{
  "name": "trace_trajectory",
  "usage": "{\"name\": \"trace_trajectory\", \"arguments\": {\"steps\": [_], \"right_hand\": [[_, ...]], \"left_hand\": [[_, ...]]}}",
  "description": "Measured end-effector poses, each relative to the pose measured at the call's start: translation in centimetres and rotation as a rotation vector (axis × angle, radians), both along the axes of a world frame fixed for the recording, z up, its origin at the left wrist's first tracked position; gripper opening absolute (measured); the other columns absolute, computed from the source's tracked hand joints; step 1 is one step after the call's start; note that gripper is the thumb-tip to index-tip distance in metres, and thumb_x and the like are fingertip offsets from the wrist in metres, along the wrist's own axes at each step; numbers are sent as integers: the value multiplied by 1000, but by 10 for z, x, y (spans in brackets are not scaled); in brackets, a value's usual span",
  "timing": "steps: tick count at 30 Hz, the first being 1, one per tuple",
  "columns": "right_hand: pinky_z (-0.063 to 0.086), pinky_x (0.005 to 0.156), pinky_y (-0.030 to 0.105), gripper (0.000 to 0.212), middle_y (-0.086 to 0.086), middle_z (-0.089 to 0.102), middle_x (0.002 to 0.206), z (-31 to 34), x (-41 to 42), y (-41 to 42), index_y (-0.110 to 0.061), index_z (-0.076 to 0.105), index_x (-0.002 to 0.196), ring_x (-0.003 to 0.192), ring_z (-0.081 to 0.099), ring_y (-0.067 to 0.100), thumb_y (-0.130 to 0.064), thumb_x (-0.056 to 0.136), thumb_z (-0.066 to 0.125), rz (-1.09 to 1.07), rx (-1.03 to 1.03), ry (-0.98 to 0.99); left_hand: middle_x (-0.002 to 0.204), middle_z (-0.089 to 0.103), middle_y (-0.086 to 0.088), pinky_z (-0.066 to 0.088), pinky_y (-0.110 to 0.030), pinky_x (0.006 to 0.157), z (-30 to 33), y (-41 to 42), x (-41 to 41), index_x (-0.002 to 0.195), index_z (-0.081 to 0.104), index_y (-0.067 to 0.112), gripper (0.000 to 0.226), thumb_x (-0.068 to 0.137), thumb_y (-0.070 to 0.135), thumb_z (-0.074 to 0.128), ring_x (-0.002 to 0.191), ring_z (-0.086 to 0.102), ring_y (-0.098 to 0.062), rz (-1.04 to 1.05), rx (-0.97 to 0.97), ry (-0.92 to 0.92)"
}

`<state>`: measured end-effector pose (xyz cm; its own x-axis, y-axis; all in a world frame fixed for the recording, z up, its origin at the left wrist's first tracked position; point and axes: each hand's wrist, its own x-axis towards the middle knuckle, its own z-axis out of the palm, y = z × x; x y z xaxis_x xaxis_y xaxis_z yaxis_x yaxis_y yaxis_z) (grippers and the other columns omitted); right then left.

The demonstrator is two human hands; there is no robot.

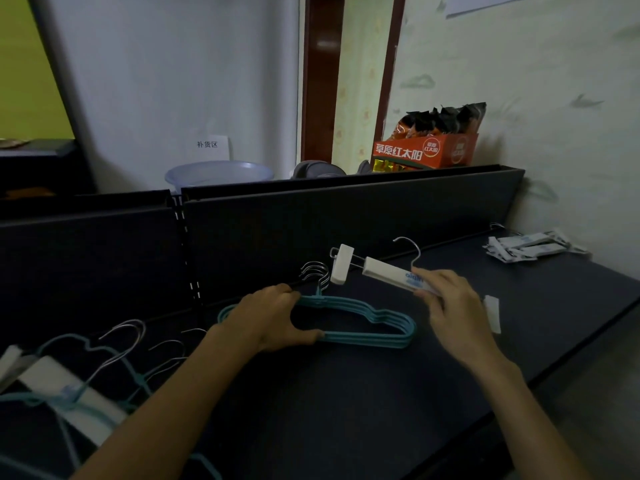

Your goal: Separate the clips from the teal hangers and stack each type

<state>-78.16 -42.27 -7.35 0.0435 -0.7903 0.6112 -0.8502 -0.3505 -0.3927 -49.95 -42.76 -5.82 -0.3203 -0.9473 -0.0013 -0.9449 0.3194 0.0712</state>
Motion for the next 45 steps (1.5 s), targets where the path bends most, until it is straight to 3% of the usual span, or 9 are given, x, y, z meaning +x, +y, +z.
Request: {"name": "trace_trajectory", "arguments": {"steps": [4, 8, 21, 25, 30, 36, 45], "right_hand": [[43, 84, 32, 40, -3, 56, 113, -1, 1, 11, -21, 55, 129, 98, 44, 8, -15, 90, 58, -8, 3, 4], [45, 83, 35, 39, -1, 58, 111, -7, -8, 33, -19, 57, 127, 98, 49, 15, -12, 88, 60, -50, -25, 3], [41, 83, 31, 37, -1, 59, 110, -28, -130, 123, -17, 61, 124, 99, 51, 19, -8, 88, 59, -325, -64, -26], [43, 79, 32, 35, 2, 61, 108, -37, -193, 147, -16, 62, 121, 96, 55, 23, -18, 89, 49, -388, -27, 9], [45, 81, 34, 35, 4, 61, 107, -31, -283, 179, -14, 63, 119, 96, 55, 23, -4, 86, 62, -467, -25, 33], [50, 80, 39, 32, 5, 61, 108, -34, -375, 200, -13, 62, 119, 97, 55, 23, -10, 88, 61, -501, -2, 28], [50, 79, 35, 34, 3, 60, 107, -38, -444, 170, -13, 60, 122, 96, 55, 20, -9, 88, 60, -417, 27, -12]], "left_hand": [[143, 36, -5, 36, -40, 103, -6, 3, -1, 140, 35, 17, 88, 76, 76, 44, 125, 41, -22, 11, -69, -39], [149, 30, -7, 21, -43, 112, -13, 8, -13, 145, 27, 21, 85, 79, 73, 40, 136, 28, -23, -59, -199, -32], [130, 52, 2, 37, -37, 98, -9, 32, -161, 131, 49, 25, 63, 81, 60, 36, 118, 50, -20, -381, -328, 111], [127, 55, 2, 39, -38, 95, -14, 41, -229, 127, 53, 24, 68, 78, 62, 27, 115, 53, -21, -436, -320, 141], [128, 54, 4, 37, -36, 95, -22, 52, -317, 126, 53, 26, 68, 77, 63, 24, 115, 51, -18, -463, -276, 192], [131, 51, 5, 35, -35, 98, -36, 65, -404, 131, 49, 27, 67, 80, 62, 24, 119, 49, -17, -454, -252, 203], [128, 54, 5, 37, -36, 97, -42, 51, -455, 126, 54, 26, 58, 83, 58, 32, 115, 52, -17, -357, -245, 249]]}}
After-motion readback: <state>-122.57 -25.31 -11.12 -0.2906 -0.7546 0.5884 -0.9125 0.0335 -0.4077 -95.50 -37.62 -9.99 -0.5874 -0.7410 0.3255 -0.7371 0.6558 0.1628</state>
